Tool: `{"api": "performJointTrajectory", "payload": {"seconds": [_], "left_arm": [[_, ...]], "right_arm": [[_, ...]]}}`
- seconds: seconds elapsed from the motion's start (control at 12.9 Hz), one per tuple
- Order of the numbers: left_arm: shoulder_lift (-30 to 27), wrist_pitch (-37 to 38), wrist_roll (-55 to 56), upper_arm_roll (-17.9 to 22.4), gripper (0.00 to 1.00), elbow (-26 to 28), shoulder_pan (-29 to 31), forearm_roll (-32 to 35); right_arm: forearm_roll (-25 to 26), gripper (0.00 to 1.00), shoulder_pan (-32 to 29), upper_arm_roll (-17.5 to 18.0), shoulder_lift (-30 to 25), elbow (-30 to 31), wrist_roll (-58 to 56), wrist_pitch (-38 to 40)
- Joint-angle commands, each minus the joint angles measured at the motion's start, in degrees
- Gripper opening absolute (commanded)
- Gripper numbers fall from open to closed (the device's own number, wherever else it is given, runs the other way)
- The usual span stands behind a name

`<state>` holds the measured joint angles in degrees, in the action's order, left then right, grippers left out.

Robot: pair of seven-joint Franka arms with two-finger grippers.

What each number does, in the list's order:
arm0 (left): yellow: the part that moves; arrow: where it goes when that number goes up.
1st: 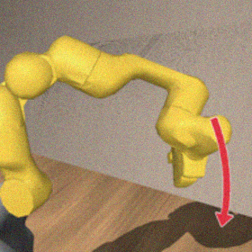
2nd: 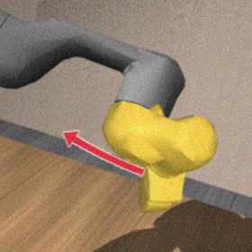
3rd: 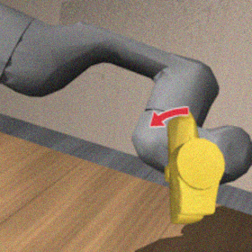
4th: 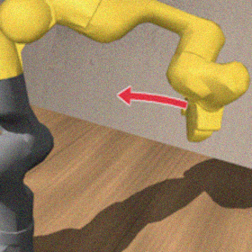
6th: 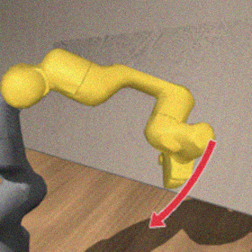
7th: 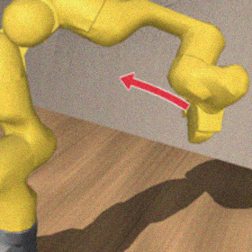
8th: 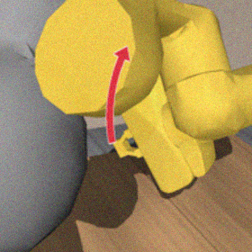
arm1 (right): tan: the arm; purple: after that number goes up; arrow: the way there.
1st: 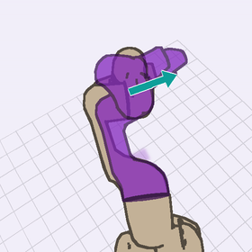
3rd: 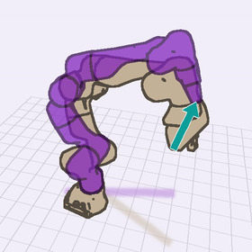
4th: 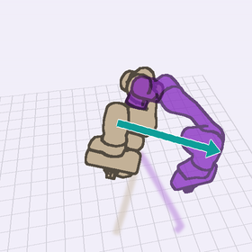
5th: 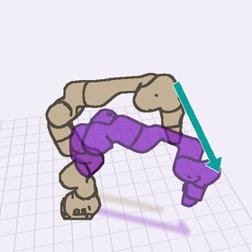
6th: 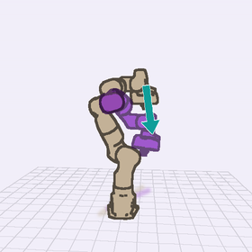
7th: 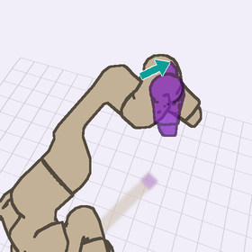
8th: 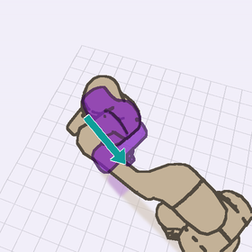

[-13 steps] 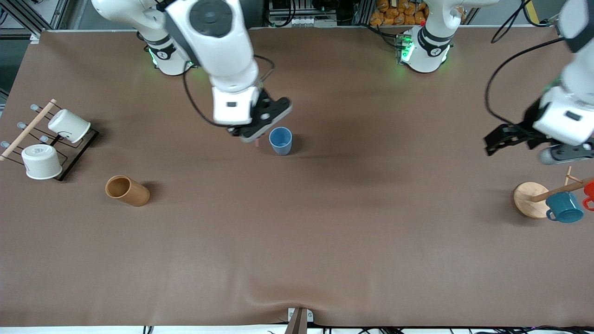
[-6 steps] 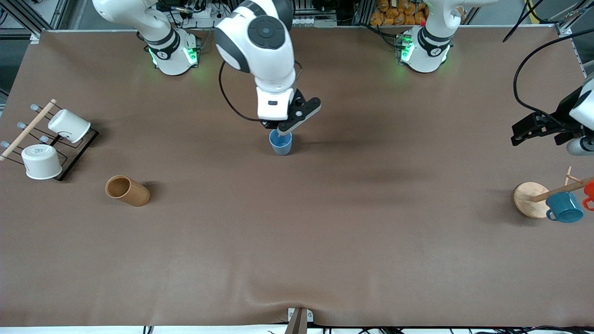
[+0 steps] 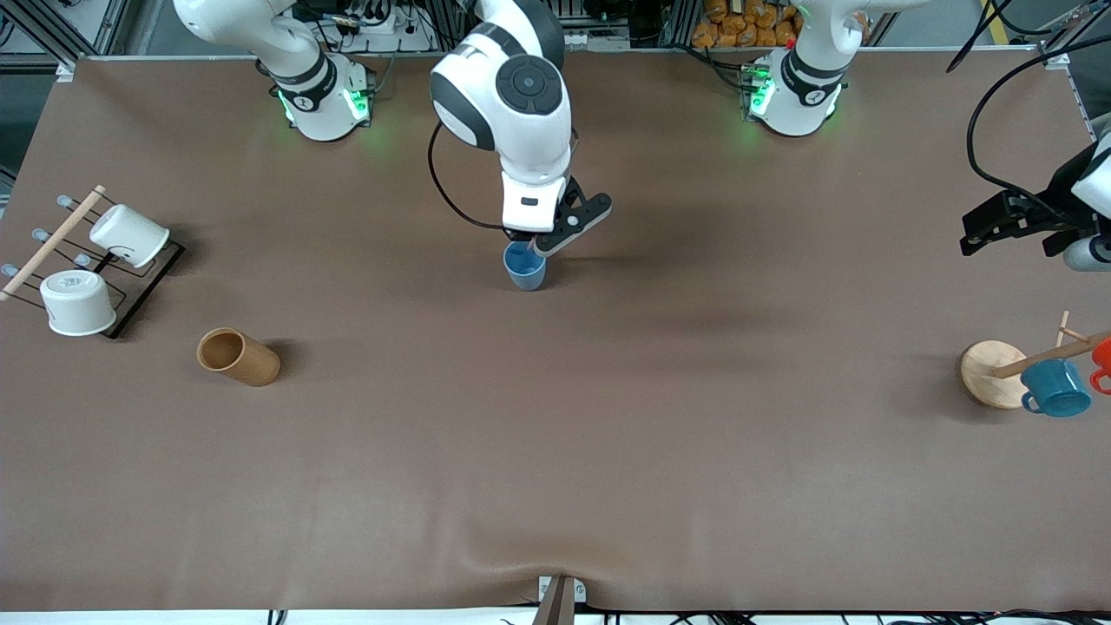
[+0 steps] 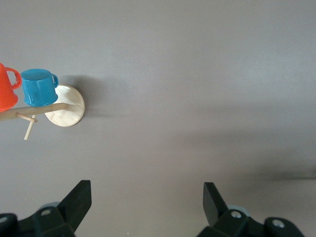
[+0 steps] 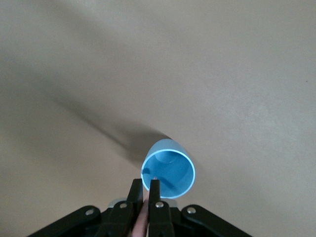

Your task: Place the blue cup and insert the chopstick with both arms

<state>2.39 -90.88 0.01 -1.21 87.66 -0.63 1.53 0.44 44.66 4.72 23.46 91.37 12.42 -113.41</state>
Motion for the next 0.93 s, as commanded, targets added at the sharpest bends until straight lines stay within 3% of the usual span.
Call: {"api": "performJointTrajectory", "payload": {"seconds": [0.0, 0.08, 0.16, 0.54, 0.85], "left_arm": [[-0.99, 0.80, -0.45, -3.35, 1.00, 0.40, 3.52, -0.83], [-0.99, 0.80, -0.45, -3.36, 1.00, 0.40, 3.62, -0.74], [-0.81, 0.80, -0.37, -3.36, 1.00, 0.40, 3.53, -0.39], [-0.46, 0.36, -0.10, -3.27, 1.00, 0.05, 3.62, -0.21], [-0.28, 0.09, -0.01, -3.18, 1.00, -0.04, 3.62, -0.13]], "right_arm": [[-0.09, 0.12, 0.17, -0.76, 1.68, 0.04, 1.20, -1.81], [0.26, 0.87, -0.27, -0.93, 1.77, 0.04, 1.11, -1.64], [0.61, 1.00, -0.45, -1.11, 1.68, 0.04, 1.11, -1.29], [0.53, 1.00, -4.21, -1.29, -3.22, -0.75, 1.11, 5.55], [1.05, 1.00, -13.95, -4.26, -10.69, -0.57, 1.11, 12.33]]}}
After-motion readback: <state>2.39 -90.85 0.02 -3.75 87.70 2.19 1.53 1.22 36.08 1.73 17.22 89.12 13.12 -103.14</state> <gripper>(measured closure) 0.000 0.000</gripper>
